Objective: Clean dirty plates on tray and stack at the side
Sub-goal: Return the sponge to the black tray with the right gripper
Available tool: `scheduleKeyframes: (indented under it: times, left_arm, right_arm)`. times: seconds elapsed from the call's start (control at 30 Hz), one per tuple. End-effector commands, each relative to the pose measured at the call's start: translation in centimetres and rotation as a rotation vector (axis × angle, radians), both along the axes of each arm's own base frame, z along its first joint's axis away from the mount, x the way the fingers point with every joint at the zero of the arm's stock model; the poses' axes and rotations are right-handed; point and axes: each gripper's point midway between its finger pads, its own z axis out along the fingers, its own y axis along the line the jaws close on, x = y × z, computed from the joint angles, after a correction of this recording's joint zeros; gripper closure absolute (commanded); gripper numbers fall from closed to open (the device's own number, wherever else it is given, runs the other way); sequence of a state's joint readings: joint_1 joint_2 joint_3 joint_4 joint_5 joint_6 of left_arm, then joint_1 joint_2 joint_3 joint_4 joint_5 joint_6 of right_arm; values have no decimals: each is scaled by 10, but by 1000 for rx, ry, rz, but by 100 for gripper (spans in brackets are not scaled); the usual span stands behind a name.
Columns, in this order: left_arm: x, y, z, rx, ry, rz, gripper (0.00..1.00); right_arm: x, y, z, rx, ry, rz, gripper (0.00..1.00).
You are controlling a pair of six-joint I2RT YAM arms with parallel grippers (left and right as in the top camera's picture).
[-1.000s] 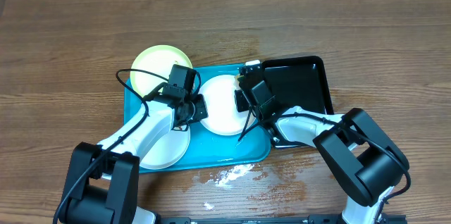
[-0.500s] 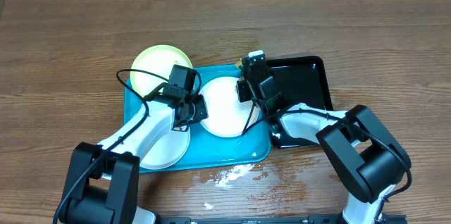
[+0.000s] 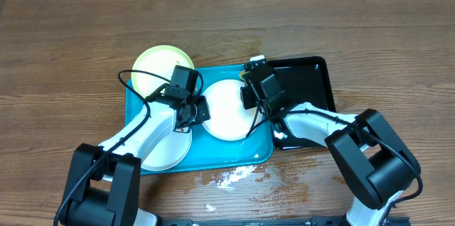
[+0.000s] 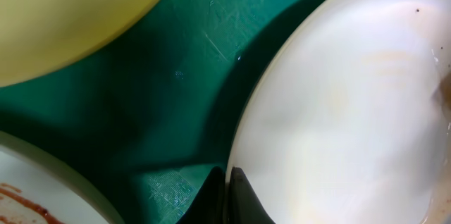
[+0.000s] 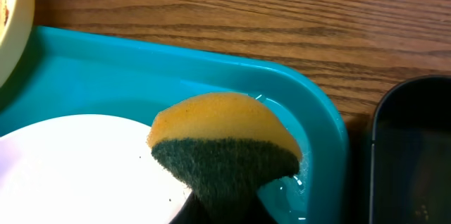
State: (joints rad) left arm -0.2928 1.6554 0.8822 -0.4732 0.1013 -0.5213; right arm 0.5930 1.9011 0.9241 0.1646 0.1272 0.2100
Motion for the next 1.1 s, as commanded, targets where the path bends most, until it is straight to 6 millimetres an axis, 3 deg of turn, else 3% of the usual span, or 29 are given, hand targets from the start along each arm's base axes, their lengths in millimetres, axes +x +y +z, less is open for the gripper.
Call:
scheduleKeyframes:
  times: [0.0,0.23,0.33,0.43,0.6,0.73,0.8,0.87,1.07]
  left_arm:
    - [6,1,1,6,-8,-6,96]
    - [5,1,2,6,-8,-6,96]
    - [4,1,1,8,-1,-6,96]
    - [2,1,0,10,5,-6,96]
    - [2,1,1,9,5,-6,96]
    - [2,1,2,6,13,-8,96]
    - [1,1,6,9,24,-9,96]
    - [3,0,12,16,31,-21,96]
    - [15,-3,41,25,26,-47,96]
  right_arm:
    - [20,-13,21,-9,-77,-34,96]
    - [41,-6,52,36,-212,-18,96]
    - [40,3,64,64,-219,11,96]
    - [34,10,93,153,-223,18,96]
    - [15,-13,169,271,-233,-53,96]
    - [-12,-39,194,234,-182,-80,96]
    - [-27,-55,194,204,-130,-103,96]
    - [-44,-85,185,176,-37,-193,96]
    - [-85,-155,126,78,295,-400,96]
